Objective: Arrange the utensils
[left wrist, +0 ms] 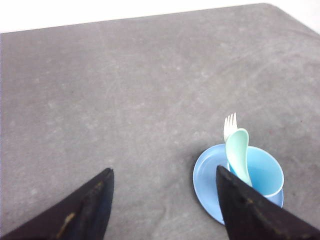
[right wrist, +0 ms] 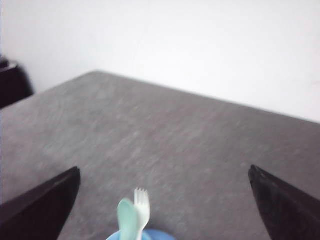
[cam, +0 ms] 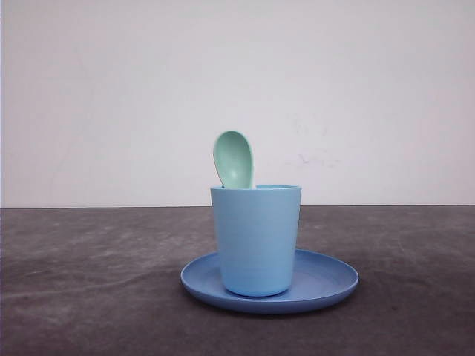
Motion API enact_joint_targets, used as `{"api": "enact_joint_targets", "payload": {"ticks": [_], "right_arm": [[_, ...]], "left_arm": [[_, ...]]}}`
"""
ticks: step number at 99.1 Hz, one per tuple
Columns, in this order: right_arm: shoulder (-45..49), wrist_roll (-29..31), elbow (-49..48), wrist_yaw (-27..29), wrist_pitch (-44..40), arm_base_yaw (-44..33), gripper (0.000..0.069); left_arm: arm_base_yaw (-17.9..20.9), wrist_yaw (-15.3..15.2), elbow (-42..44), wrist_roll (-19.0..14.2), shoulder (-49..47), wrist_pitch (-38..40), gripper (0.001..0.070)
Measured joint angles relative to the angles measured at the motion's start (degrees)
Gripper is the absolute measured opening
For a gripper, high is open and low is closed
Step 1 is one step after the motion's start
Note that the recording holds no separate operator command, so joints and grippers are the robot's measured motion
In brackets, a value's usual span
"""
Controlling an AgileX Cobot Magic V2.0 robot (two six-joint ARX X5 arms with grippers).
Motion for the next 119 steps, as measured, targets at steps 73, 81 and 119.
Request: {"api": "enact_joint_targets", "payload": {"ticks": [73, 81, 119], "right_arm": [[0.4, -0.4, 0.0, 1.5, -3.3, 0.0, 0.0003], [0.4, -0.4, 0.0, 1.5, -3.3, 0.0, 0.0003], [0.4, -0.4, 0.0, 1.5, -3.3, 0.0, 0.0003]], "left_arm": [[0.0, 0.0, 0.0, -0.6, 0.0, 2.6, 0.0021], [0.0, 0.0, 0.0, -0.6, 0.0, 2.6, 0.0021], [0.0, 0.0, 0.0, -0.6, 0.0, 2.6, 0.0021]]}}
